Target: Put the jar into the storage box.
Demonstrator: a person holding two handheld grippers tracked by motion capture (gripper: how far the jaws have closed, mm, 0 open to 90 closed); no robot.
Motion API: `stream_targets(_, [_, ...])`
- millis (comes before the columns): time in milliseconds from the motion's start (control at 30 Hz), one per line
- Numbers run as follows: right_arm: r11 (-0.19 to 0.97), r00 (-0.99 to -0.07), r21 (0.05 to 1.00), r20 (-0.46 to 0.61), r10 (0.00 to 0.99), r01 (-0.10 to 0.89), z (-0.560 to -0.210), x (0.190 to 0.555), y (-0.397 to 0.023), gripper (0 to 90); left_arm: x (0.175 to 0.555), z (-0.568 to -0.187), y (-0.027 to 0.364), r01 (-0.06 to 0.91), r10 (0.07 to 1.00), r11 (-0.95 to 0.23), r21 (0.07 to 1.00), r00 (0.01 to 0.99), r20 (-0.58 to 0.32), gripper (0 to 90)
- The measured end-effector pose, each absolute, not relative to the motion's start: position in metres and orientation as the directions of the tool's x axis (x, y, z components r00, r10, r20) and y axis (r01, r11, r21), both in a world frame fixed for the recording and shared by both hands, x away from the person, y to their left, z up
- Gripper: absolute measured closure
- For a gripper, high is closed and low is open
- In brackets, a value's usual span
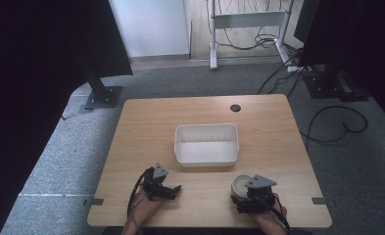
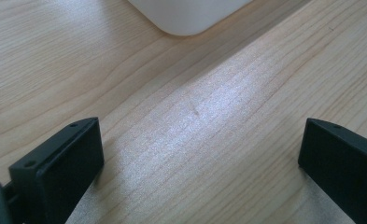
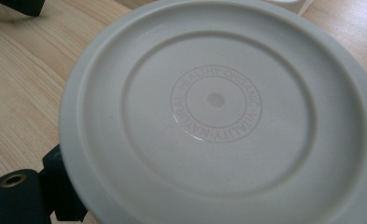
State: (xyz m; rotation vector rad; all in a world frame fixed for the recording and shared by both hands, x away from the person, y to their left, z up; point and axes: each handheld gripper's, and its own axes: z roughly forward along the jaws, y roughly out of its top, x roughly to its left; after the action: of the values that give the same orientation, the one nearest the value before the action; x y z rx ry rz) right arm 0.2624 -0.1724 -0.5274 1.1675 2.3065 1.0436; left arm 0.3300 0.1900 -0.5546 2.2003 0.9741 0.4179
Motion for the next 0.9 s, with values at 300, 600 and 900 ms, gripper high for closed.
stream_targets(300, [0.383,-0.601,0.754,0.018,0.799,0.533,-0.52,0.266,-0.172,9.4,0.33,-0.555,0.19,0.524,0.745,-0.483,0.702,0.667,0.015,0.0])
stream_targets(600, [0.388,-0.614,0.757,0.022,0.789,0.526,-0.513,0.273,-0.166,9.4,0.33,-0.555,0.19,0.525,0.745,-0.482,0.702,0.666,0.014,0.0])
stream_targets(900, [0.398,-0.62,0.752,0.019,0.784,0.526,-0.509,0.28,-0.16,9.4,0.33,-0.555,0.19,0.525,0.746,-0.481,0.702,0.666,0.013,0.0])
